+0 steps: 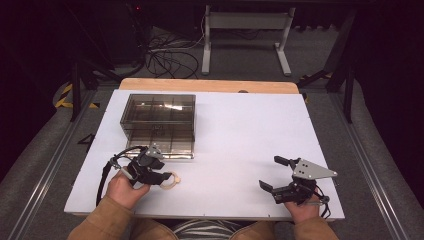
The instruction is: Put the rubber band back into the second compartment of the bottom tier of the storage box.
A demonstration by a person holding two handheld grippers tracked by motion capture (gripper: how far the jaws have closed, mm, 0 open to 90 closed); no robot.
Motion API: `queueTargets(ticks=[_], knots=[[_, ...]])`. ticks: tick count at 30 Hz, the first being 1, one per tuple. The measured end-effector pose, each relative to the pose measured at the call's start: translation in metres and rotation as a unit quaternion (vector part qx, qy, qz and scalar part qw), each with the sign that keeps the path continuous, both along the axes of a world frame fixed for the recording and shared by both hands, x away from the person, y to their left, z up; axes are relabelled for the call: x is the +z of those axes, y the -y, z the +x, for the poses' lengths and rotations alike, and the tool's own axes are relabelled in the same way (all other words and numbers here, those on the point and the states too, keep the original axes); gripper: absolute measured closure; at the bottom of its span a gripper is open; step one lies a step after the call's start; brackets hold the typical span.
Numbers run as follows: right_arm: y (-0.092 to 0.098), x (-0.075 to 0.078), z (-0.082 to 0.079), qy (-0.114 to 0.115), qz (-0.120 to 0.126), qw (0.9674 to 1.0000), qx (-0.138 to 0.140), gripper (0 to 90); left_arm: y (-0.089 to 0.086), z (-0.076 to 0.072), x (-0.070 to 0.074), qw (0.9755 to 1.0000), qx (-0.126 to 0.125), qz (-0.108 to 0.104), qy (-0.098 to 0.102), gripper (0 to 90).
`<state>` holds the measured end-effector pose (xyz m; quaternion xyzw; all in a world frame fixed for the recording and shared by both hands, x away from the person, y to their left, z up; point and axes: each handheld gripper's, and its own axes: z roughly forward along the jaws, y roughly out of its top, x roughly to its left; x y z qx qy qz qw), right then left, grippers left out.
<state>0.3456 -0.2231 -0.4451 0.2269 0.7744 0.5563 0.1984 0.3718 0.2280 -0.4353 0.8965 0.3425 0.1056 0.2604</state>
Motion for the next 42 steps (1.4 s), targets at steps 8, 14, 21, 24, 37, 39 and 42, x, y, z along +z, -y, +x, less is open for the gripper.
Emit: queueTargets(ticks=[8,14,21,24,37,39,42], knots=[[-0.0002,-0.0002,0.0001,-0.001,0.0,1.0,0.0,3.8,0.0026,0.0021,-0.0048,0.9996,0.006,0.019,-0.022,61.3],[-0.0003,-0.0002,0.0002,-0.003,0.0,1.0,0.0,3.8,0.0047,0.003,-0.0068,0.999,0.013,0.033,-0.028,70.2],[-0.0002,-0.0004,0.0005,-0.003,0.0,1.0,-0.001,3.8,0.008,0.0024,-0.0095,0.9979,0.02,0.053,-0.032,81.1],[-0.0001,-0.0004,0.0006,-0.003,0.0,1.0,-0.001,3.8,0.0086,0.0027,-0.0099,0.9978,0.02,0.055,-0.031,82.7],[0.0001,-0.0004,0.0005,-0.003,0.0,1.0,-0.001,3.8,0.0084,0.0027,-0.0097,0.9978,0.023,0.053,-0.032,84.1],[0.0001,-0.0004,0.0005,-0.003,0.0,1.0,-0.001,3.8,0.0083,0.0025,-0.0095,0.9977,0.025,0.053,-0.033,84.2],[0.0002,-0.0003,0.0005,-0.002,0.0,1.0,-0.001,3.8,0.0083,0.0021,-0.0093,0.9978,0.027,0.052,-0.031,84.3]])
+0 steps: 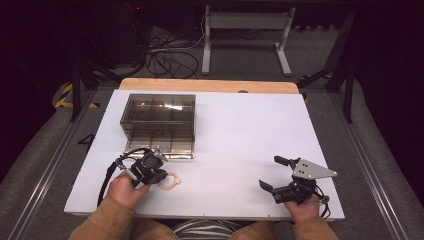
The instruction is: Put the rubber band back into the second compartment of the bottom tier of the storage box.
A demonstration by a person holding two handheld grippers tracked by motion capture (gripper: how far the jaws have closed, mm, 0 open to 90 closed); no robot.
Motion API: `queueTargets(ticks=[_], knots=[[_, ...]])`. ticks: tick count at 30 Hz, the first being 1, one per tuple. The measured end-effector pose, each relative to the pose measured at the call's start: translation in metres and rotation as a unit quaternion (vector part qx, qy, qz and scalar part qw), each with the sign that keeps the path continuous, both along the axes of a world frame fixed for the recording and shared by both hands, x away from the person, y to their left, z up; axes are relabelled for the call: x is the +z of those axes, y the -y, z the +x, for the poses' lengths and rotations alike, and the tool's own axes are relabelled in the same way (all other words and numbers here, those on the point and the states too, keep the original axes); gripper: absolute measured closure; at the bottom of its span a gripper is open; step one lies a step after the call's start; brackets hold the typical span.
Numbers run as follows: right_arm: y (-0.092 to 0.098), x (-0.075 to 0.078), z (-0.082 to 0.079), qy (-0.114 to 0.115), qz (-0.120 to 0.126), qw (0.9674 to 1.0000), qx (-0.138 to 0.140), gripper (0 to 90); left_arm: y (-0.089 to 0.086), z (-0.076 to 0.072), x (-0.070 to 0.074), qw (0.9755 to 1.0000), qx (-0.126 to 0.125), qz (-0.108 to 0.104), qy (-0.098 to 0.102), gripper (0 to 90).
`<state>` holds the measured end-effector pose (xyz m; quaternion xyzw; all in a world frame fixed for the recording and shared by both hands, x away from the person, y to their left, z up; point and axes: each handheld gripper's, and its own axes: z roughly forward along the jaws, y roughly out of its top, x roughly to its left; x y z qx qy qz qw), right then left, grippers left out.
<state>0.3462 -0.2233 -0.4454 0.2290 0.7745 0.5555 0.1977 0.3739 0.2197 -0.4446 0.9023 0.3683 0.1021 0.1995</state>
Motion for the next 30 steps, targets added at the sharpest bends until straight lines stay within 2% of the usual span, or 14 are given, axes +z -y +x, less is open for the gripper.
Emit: queueTargets(ticks=[4,9,14,20,30], knots=[[0.0,0.0,0.0,0.0,0.0,1.0,0.0,3.8,-0.001,0.0,0.002,1.0,0.0,-0.003,0.007,84.3],[0.0,0.0,0.0,0.0,-0.001,1.0,0.0,3.8,-0.003,-0.003,0.007,0.9996,0.0,-0.019,0.022,84.4],[0.0,0.0,0.0,0.001,-0.001,1.0,0.0,3.8,-0.006,-0.007,0.013,0.998,0.002,-0.046,0.045,84.3],[0.0,0.0,0.0,0.0,-0.001,1.0,0.0,3.8,-0.009,-0.011,0.02,0.9961,0.003,-0.06,0.065,84.4],[0.0,0.0,0.0,0.0,-0.002,1.0,0.0,3.8,-0.011,-0.012,0.023,0.9951,0.003,-0.067,0.072,84.3]])
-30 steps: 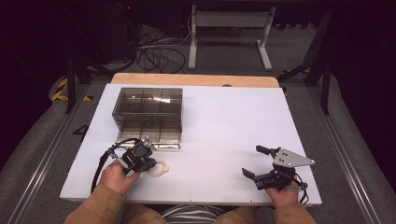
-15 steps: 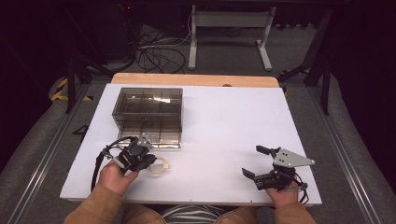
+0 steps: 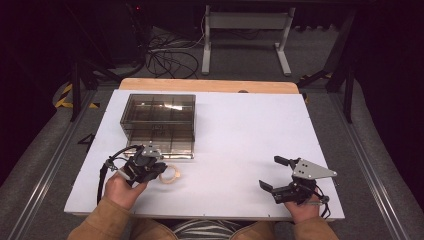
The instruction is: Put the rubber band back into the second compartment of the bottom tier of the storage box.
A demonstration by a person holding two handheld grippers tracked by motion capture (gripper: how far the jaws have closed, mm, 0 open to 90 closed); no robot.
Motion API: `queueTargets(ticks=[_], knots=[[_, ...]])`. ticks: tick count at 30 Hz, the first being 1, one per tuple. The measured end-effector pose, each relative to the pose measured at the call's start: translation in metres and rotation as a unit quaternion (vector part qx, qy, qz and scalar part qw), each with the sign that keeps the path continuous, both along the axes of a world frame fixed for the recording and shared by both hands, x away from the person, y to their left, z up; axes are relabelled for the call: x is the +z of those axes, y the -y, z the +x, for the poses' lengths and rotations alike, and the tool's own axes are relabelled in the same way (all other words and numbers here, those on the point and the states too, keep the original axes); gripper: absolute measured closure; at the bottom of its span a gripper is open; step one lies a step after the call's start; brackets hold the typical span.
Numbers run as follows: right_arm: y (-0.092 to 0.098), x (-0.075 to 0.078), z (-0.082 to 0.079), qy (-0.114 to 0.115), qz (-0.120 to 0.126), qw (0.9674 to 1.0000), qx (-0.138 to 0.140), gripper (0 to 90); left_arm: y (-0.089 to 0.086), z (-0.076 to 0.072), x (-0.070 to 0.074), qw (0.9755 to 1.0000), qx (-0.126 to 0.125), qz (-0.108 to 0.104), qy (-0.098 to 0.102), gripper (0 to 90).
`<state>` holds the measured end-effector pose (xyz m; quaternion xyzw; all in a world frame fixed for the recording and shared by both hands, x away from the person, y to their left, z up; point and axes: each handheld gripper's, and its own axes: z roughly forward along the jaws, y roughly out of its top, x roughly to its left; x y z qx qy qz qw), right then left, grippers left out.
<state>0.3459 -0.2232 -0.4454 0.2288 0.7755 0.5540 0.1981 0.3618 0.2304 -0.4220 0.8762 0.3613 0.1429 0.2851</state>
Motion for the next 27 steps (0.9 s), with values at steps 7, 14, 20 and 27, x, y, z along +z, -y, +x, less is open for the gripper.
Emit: queueTargets(ticks=[7,14,20,27], knots=[[0.0,0.0,0.0,0.0,0.0,1.0,0.0,3.8,-0.001,-0.001,0.002,1.0,0.001,-0.003,0.005,84.4],[0.0,0.0,0.0,0.0,0.0,1.0,0.0,3.8,-0.001,-0.002,0.003,0.9999,0.0,-0.008,0.011,84.4],[0.0,0.0,0.0,-0.001,0.001,1.0,0.0,3.8,-0.002,-0.003,0.005,0.9998,0.001,-0.01,0.015,84.4],[0.0,0.0,0.0,-0.001,0.002,1.0,0.0,3.8,-0.005,-0.004,0.01,0.9995,0.004,-0.02,0.025,84.4]])
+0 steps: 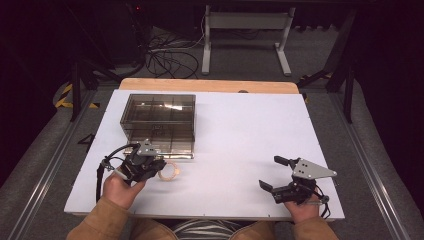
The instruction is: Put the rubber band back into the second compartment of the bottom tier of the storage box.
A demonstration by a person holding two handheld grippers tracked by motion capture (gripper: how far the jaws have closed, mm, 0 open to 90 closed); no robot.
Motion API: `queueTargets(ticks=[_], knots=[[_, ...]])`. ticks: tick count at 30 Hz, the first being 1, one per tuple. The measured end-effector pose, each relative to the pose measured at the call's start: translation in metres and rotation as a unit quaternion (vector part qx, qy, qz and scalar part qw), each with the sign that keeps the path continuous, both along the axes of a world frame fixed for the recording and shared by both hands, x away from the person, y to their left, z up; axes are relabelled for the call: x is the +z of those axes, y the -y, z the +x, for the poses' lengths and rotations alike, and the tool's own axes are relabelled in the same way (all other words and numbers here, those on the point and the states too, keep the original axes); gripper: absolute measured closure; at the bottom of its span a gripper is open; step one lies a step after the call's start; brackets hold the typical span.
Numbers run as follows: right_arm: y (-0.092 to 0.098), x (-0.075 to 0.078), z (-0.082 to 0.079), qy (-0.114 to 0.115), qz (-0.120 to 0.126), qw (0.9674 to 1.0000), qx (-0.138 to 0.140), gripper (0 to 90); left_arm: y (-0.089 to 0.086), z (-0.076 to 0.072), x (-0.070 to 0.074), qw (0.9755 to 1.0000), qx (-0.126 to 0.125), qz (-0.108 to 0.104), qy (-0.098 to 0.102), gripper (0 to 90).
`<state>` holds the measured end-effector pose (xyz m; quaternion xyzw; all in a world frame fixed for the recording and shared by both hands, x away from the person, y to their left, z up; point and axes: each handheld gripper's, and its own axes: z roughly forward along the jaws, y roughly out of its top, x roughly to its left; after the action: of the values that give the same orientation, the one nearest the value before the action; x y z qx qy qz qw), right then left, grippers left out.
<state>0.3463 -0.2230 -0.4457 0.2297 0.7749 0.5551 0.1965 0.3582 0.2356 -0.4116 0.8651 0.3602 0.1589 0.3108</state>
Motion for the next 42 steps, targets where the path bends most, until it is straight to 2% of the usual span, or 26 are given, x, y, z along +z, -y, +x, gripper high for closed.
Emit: queueTargets(ticks=[6,7,8,23,24,34,37,39,42], knots=[[0.0,0.0,0.0,0.0,-0.001,1.0,0.0,3.8,-0.002,0.001,0.007,0.9999,0.002,-0.007,0.013,84.3],[0.0,0.0,0.0,0.0,0.0,1.0,0.001,3.8,-0.002,0.0,0.008,0.9998,0.004,-0.015,0.01,84.3],[0.0,0.0,0.0,0.0,-0.001,1.0,0.0,3.8,-0.003,0.001,0.01,0.9998,0.003,-0.01,0.018,84.3],[-0.001,0.0,0.0,0.001,-0.002,1.0,0.001,3.8,-0.01,0.007,0.025,0.9987,0.015,-0.03,0.039,84.3],[-0.001,0.0,0.0,0.0,-0.002,1.0,0.0,3.8,-0.011,0.008,0.025,0.9985,0.016,-0.026,0.046,84.3],[-0.001,0.0,0.0,0.0,-0.002,1.0,0.001,3.8,-0.016,0.017,0.029,0.9974,0.03,-0.038,0.054,84.3],[-0.001,0.0,0.0,0.0,-0.002,1.0,0.001,3.8,-0.017,0.02,0.03,0.9971,0.032,-0.036,0.059,84.3],[-0.001,0.0,0.0,0.0,-0.002,1.0,0.001,3.8,-0.018,0.022,0.03,0.9968,0.037,-0.043,0.057,84.3],[0.0,0.0,0.0,0.0,-0.003,1.0,0.001,3.8,-0.019,0.025,0.03,0.9966,0.04,-0.043,0.059,84.3]])
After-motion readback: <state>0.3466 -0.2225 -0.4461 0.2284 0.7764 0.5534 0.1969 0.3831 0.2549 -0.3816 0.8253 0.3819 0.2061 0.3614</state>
